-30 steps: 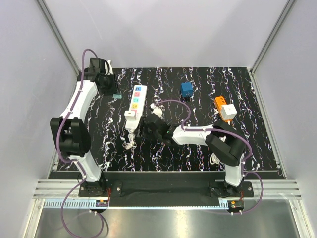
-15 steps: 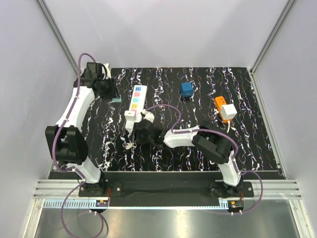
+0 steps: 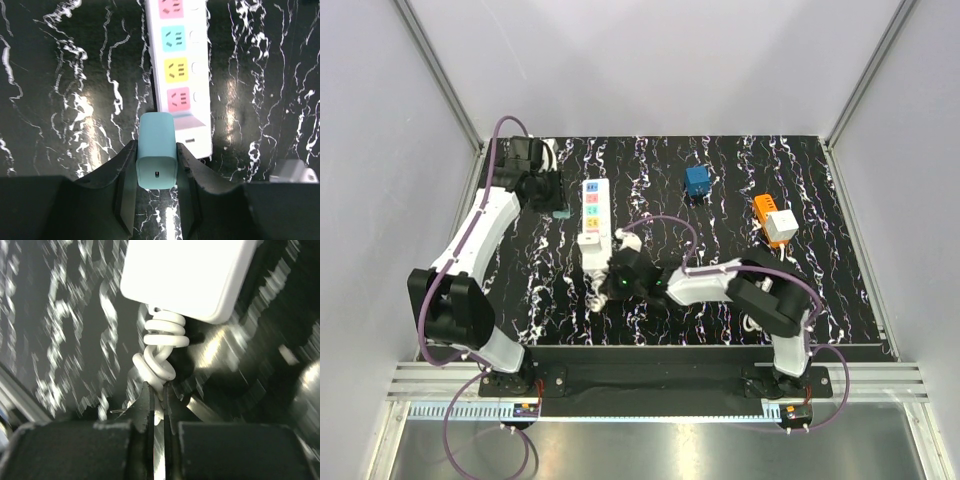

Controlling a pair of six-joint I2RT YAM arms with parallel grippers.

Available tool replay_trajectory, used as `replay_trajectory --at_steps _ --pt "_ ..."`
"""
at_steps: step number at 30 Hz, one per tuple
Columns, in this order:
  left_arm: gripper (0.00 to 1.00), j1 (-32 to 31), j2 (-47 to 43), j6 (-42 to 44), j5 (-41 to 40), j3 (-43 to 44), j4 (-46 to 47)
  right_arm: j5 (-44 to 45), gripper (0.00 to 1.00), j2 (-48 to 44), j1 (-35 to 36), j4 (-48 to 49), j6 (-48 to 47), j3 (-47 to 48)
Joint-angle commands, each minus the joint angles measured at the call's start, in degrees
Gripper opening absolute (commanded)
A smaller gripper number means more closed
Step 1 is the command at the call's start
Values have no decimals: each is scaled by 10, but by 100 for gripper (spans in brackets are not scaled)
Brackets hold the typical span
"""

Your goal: Insert the plug

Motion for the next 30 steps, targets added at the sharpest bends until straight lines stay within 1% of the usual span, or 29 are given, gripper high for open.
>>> replay_trajectory --at_steps 1,2,5,8,12,13,14,15,16,19,20,22,23,25,26,28,29,30 --pt "0 -29 -7 -16 -10 -4 18 -26 0 -86 16 -32 -29 -63" --pt "0 -36 -2 -16 -18 -4 18 -25 0 -98 24 -32 -25 -91" --pt "0 -52 8 -31 -38 -7 14 -8 0 -148 57 -38 -7 -131" --pt "0 -66 19 -39 -48 -9 14 9 0 -161 85 -39 34 -153" --pt "0 -78 45 -46 -52 -3 12 9 0 -145 114 -27 60 -142" --pt "0 -82 55 -45 -49 0 11 14 2 -141 117 -27 63 -130" --pt "0 -85 59 -42 -46 2 9 15 7 -137 119 -24 65 -123" --pt "0 -88 64 -28 -33 7 8 16 15 -134 121 -24 66 -119" --pt "0 -94 74 -23 -31 15 -2 16 27 -135 122 -23 68 -116" --pt "0 -110 94 7 -17 41 -24 36 46 -170 121 -27 64 -124" --pt "0 -114 101 12 -23 50 -32 40 54 -199 121 -39 59 -128" --pt "0 -124 121 12 -30 76 -51 54 60 -236 121 -58 49 -141" --pt "0 -126 128 11 -29 84 -54 60 63 -277 122 -79 45 -146" --pt "0 -132 149 8 -31 102 -58 72 64 -323 122 -100 33 -168" --pt "0 -132 156 5 -32 109 -59 76 64 -374 121 -118 31 -179" --pt "0 -132 180 4 -36 130 -68 92 64 -427 121 -131 28 -213" --pt "0 -132 188 0 -40 139 -74 100 64 -481 121 -163 29 -223" --pt "0 -132 203 -1 -45 157 -84 120 64 -509 121 -175 26 -233"
